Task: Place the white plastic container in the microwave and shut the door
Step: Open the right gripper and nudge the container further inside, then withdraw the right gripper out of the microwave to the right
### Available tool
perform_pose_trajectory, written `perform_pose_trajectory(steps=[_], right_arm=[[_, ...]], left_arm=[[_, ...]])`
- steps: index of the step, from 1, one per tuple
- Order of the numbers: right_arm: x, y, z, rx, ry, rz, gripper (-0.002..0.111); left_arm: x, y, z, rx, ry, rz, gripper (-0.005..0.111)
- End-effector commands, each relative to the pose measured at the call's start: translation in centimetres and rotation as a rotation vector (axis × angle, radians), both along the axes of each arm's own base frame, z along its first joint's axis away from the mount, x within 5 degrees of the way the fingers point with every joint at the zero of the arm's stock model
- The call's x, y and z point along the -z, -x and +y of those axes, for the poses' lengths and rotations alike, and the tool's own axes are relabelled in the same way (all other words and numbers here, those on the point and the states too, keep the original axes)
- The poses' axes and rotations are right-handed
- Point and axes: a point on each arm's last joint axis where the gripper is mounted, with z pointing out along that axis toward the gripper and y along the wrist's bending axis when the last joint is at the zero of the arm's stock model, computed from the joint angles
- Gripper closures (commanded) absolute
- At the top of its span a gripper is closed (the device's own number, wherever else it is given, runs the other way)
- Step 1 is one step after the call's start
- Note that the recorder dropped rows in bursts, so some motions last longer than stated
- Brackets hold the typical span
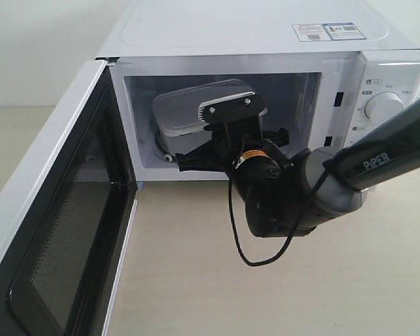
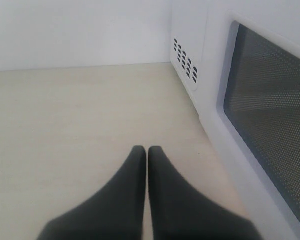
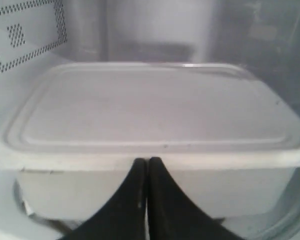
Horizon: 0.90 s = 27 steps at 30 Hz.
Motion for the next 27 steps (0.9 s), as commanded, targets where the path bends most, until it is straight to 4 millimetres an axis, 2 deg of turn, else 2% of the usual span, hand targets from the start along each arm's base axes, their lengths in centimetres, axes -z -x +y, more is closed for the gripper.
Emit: perform_pose_trajectory(steps=[1, 7, 13, 19, 27], right_arm=[[-0.9, 1.5, 0.5, -0.029, -0.013, 0.007, 0.108], [-3.2, 5.5, -0.2, -0.053, -0.034, 0.012, 0.108], [-5.7, 11.0, -1.9, -0.140, -0.036, 0.050, 0.108], [-8.4, 15.4, -3.3, -0.281, -0.056, 0.208, 0.108], [-11.3, 21.0, -5.1, -0.498, -0.112, 0.504, 0.108]], left_arm=[[0.1, 0.0, 0.0, -0.001, -0.005, -0.001, 0.103], [0.1, 0.0, 0.0, -0.001, -0.005, -0.001, 0.103], [0.1, 0.0, 0.0, -0.001, -0.005, -0.001, 0.103], [0.1, 0.0, 0.0, -0.001, -0.005, -0.001, 0.103], [0.1, 0.0, 0.0, -0.001, -0.005, -0.001, 0.103]])
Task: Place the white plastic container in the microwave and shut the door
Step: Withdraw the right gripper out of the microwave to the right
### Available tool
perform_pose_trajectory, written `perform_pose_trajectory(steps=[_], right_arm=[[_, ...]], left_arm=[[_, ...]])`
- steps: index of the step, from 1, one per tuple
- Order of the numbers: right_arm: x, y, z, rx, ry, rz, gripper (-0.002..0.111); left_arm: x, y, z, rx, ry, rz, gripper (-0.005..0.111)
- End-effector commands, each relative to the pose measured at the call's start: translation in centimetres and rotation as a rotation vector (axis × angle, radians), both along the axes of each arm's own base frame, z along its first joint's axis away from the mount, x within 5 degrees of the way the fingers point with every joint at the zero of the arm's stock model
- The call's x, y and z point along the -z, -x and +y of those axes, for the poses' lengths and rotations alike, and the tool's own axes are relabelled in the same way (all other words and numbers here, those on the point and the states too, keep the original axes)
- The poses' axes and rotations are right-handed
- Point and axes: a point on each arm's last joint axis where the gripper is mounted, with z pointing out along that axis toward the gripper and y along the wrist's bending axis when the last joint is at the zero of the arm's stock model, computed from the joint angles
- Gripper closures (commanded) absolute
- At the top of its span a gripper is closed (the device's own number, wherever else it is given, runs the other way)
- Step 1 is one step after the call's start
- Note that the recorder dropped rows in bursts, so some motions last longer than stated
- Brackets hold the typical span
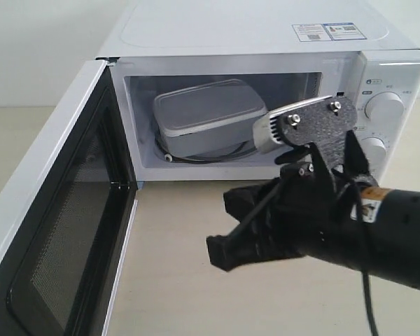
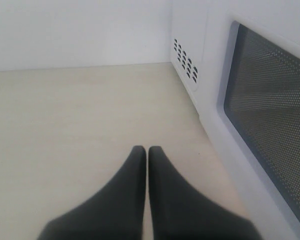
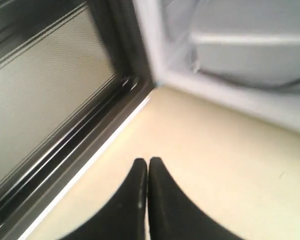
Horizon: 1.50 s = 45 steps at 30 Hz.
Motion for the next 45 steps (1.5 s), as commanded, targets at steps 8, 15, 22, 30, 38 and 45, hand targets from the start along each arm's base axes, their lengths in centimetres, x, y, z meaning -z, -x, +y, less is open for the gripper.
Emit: perform_pose_trajectory(steps=[8, 15, 22, 30, 38, 45], right_arm=[[-3.2, 6.9, -2.9, -0.277, -0.004, 0.233, 0.108], [-4.0, 8.9, -4.7, -0.291, -0.058, 0.185, 0.108], [-2.8, 9.9, -5.7, -0.290, -0.057, 0.185, 0.108], [-1.8, 10.1, -6.1, -0.282, -0.050, 0.194, 0.108], [-1.9, 9.9, -6.1, -0.274, -0.057, 0.168, 0.108], [-2.0, 9.9, -6.1, -0.277, -0.052, 0.156, 0.108]], left_arm=[[0.1, 0.0, 0.0, -0.001, -0.005, -0.001, 0.103], [0.1, 0.0, 0.0, -0.001, -0.005, -0.001, 0.103], [0.1, 0.0, 0.0, -0.001, -0.005, -0.001, 0.103], [0.1, 0.0, 0.0, -0.001, -0.005, -0.001, 0.103], [0.1, 0.0, 0.0, -0.001, -0.005, -0.001, 0.103], [0.1, 0.0, 0.2, -0.005, -0.083, -0.003, 0.103]])
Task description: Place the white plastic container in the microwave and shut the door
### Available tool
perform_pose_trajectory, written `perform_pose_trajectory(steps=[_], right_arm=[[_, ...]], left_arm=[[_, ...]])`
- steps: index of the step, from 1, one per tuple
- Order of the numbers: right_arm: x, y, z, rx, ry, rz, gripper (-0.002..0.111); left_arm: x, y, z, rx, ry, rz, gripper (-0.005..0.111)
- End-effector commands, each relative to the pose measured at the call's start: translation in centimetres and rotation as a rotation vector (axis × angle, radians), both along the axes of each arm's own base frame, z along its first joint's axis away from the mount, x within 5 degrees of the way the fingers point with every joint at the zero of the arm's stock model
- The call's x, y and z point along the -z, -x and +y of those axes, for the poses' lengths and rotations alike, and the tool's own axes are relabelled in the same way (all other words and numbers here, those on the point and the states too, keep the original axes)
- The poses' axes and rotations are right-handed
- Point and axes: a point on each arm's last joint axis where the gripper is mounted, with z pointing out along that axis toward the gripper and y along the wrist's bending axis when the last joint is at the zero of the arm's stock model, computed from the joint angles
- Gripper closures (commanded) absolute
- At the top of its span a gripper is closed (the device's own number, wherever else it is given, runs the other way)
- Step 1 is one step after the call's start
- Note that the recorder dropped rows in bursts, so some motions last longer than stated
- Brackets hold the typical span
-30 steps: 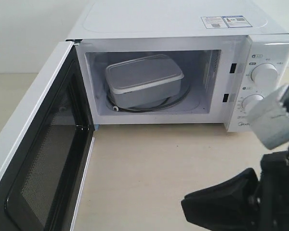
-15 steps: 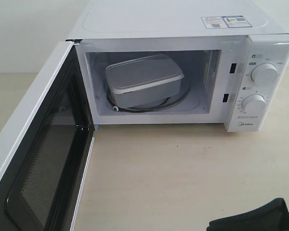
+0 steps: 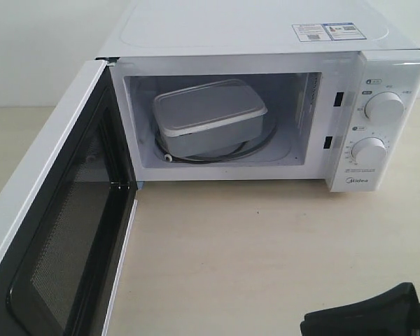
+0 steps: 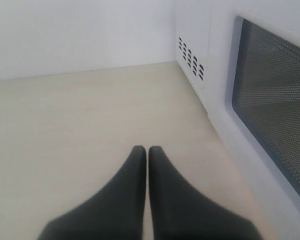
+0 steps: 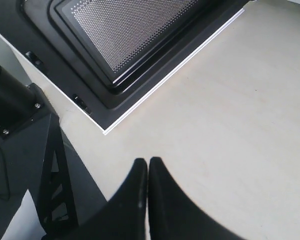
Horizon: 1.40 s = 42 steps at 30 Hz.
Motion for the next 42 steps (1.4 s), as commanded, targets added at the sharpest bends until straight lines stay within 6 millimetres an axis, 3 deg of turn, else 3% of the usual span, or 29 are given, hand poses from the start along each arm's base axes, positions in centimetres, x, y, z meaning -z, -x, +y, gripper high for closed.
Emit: perform_pose_trajectory(steps=[1, 9, 15, 19, 24, 30, 34, 42], right_arm=[[0.0, 0.0, -0.1, -0.001, 0.001, -0.019, 0.108], [0.0, 0.0, 0.0, 0.000, 0.000, -0.019, 0.108], [0.0, 0.0, 0.0, -0.005, 0.004, -0.026, 0.108], [-0.1, -0.1, 0.0, -0.004, 0.003, -0.034, 0.108], [-0.1, -0.1, 0.0, -0.003, 0.001, -0.038, 0.108], [0.0, -0.1, -0.1, -0.006, 0.005, -0.039, 0.108], [0.0, -0.1, -0.1, -0.005, 0.004, -0.040, 0.108], [-0.1, -0.2, 0.0, 0.005, -0.009, -0.044, 0.108]], left_arm=[[0.1, 0.0, 0.0, -0.002, -0.018, -0.002, 0.103], [0.0, 0.0, 0.0, 0.000, -0.022, -0.015, 0.103], [-2.2, -0.2, -0.4, 0.039, 0.015, -0.257, 0.103], [-4.0, 0.0, -0.7, 0.073, 0.181, -0.447, 0.103], [-5.8, 0.7, -1.0, 0.164, 0.509, -0.637, 0.103], [-7.3, 1.6, -1.2, 0.266, 0.611, -0.806, 0.103], [-7.8, 2.0, -1.3, 0.317, 0.696, -0.852, 0.103], [-7.7, 2.0, -1.6, 0.338, 0.649, -0.828, 0.103]])
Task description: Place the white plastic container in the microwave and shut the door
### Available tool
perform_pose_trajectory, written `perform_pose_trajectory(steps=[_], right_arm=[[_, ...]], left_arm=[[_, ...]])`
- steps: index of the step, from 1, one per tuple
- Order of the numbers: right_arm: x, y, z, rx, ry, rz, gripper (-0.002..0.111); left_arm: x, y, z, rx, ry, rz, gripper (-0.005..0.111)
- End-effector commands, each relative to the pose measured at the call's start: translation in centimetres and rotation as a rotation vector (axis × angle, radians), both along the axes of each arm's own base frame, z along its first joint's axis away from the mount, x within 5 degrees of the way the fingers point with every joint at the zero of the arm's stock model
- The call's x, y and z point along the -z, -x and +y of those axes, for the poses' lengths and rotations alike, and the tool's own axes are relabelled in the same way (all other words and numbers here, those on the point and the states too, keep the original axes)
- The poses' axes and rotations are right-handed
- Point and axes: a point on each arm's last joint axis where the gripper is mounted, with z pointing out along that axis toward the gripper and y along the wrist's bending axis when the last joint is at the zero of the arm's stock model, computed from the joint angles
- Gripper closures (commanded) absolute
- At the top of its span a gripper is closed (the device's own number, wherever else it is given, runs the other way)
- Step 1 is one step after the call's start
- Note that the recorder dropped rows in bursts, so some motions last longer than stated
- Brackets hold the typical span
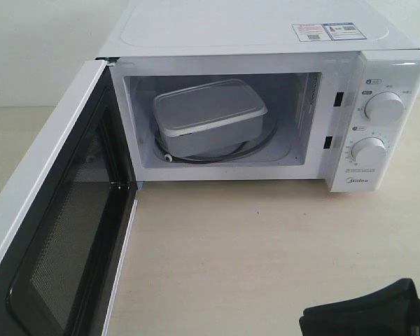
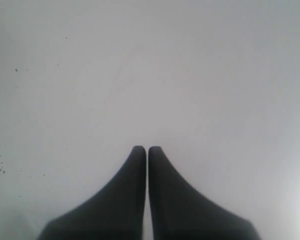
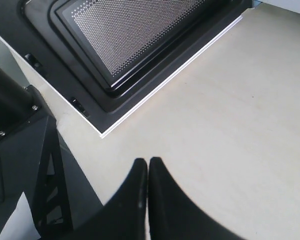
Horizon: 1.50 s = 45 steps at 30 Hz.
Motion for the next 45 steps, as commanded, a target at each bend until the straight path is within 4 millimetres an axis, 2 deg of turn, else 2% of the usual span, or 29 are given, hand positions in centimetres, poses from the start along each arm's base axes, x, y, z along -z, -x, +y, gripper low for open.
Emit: perform_pose_trajectory(steps=[1, 13, 29, 36, 45], right_arm=[[-0.1, -0.1, 0.0, 0.008, -0.011, -0.016, 0.108], [-0.1, -0.1, 0.0, 0.014, -0.018, -0.006, 0.108], [-0.1, -0.1, 0.0, 0.014, -0.018, -0.006, 0.108], [-0.1, -0.1, 0.0, 0.015, -0.019, -0.005, 0.108], [-0.1, -0.1, 0.0, 0.015, -0.019, -0.005, 0.108]], left_arm=[[0.2, 0.0, -0.2, 0.007, -0.029, 0.008, 0.103], [1.1, -0.7, -0.2, -0.028, -0.072, 0.130, 0.103], [1.4, -0.9, -0.2, -0.038, -0.090, 0.158, 0.103], [2.5, -1.5, 0.1, -0.076, -0.109, 0.300, 0.103], [2.5, -1.5, 0.1, -0.083, -0.121, 0.294, 0.103]])
